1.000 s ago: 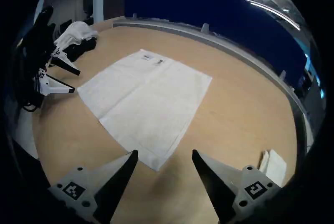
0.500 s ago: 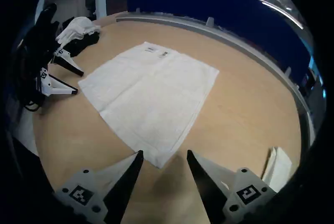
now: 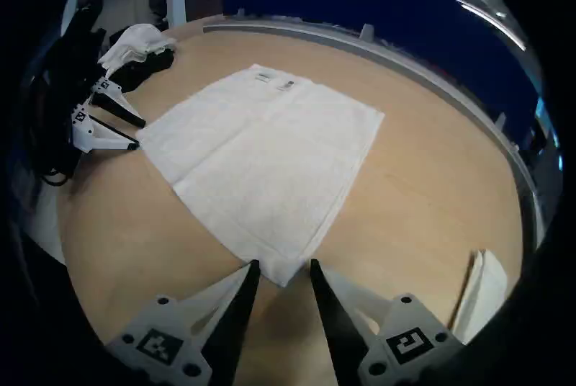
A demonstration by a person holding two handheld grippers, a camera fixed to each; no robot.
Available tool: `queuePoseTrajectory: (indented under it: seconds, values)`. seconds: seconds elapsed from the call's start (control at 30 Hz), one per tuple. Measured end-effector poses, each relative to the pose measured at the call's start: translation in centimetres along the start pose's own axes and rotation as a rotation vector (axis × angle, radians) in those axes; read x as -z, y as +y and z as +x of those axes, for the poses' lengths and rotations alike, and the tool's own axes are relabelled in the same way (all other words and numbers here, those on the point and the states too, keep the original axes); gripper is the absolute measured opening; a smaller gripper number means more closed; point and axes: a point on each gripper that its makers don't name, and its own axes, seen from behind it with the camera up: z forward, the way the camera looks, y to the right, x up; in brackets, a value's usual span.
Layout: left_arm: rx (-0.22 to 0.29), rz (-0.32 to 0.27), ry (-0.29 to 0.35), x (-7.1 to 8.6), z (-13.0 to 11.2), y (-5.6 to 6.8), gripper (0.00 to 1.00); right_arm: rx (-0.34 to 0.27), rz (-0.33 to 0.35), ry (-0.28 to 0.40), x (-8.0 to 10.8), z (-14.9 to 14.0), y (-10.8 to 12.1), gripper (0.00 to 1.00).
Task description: Fold towel
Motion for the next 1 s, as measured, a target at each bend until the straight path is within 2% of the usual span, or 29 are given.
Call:
queuePoseTrajectory:
  seconds: [0.17,0.3,0.37,0.43,0.57,0.7,1.0]
  values:
    - [-0.003,0.002,-0.003,0.0,-0.1,0.0,0.51,-0.002,0.023,-0.002,-0.1,-0.1,-0.6,0.37]
    - [0.003,0.008,-0.009,-0.1,-0.1,-0.1,0.34,-0.007,0.032,-0.003,0.0,-0.1,-0.8,0.32]
    - [0.008,0.009,-0.011,-0.1,-0.1,-0.1,0.31,-0.008,0.033,-0.004,0.0,-0.1,-0.8,0.31]
    - [0.011,0.014,-0.013,-0.2,-0.1,-0.2,0.21,-0.010,0.034,-0.006,0.0,-0.1,-0.7,0.29]
    - [0.016,0.021,-0.015,-0.2,-0.1,-0.3,0.14,-0.014,0.037,-0.010,0.0,0.0,-0.7,0.24]
    - [0.024,0.021,-0.016,0.0,-0.2,-0.1,0.10,-0.010,0.036,-0.005,0.1,0.3,-0.6,0.21]
    - [0.071,0.012,0.003,0.6,0.4,0.7,0.10,-0.024,0.034,0.016,0.8,0.9,-0.2,0.19]
